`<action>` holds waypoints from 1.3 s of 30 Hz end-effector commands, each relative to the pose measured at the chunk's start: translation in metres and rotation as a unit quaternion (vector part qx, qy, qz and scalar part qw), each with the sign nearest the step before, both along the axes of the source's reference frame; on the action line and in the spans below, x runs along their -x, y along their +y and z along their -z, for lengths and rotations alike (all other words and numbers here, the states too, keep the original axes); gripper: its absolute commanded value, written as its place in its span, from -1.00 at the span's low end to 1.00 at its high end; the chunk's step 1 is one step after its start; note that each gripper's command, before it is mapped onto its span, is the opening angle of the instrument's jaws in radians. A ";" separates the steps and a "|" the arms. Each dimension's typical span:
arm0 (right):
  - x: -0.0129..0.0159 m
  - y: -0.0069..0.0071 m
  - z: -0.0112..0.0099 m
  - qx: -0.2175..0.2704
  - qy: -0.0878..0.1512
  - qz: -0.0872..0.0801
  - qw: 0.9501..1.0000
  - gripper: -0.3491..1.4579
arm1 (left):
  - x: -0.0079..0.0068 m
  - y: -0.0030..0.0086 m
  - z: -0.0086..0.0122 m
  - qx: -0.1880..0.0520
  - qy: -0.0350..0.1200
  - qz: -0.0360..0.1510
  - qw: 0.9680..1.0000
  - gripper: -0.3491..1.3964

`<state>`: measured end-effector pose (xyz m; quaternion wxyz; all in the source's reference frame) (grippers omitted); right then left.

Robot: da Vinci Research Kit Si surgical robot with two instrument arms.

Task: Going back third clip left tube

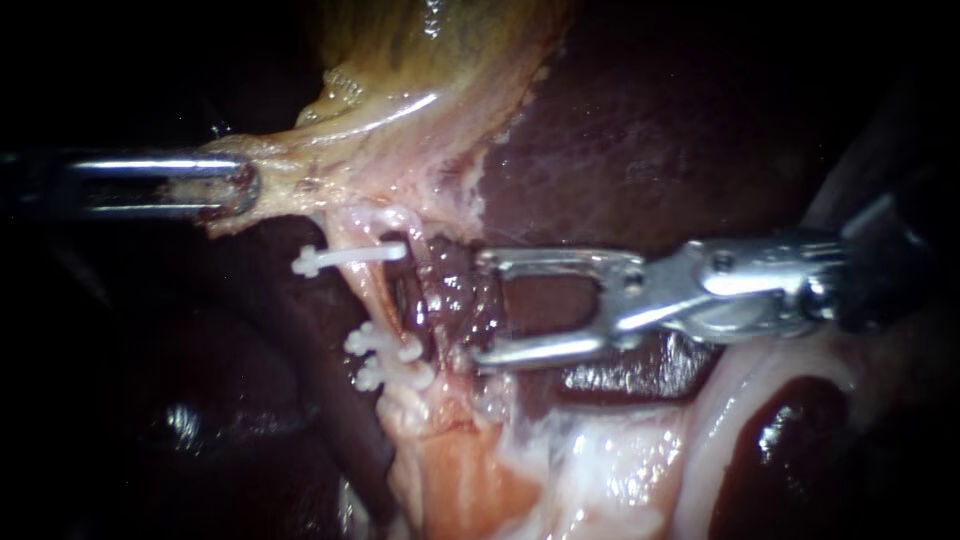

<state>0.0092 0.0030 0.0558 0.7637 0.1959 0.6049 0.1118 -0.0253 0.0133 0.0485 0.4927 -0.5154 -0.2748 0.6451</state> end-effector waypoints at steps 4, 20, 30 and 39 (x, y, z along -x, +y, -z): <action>0.0035 -0.0003 0.0005 0.012 -0.003 -0.003 1.000 -0.06 | 0.0000 0.0000 0.0000 0.000 -0.001 0.000 1.000 -1.00; 0.0061 0.0006 0.0012 0.019 -0.005 -0.007 1.000 -0.06 | 0.0020 -0.0003 -0.0014 0.002 0.006 -0.001 1.000 -1.00; 0.0062 0.0010 0.0012 0.018 -0.007 -0.009 1.000 -0.06 | 0.0049 -0.0010 -0.0045 0.005 0.008 -0.011 1.000 -1.00; 0.0062 0.0012 0.0014 0.017 -0.006 -0.008 1.000 -0.06 | 0.0054 -0.0010 -0.0050 0.009 0.009 -0.013 1.000 -1.00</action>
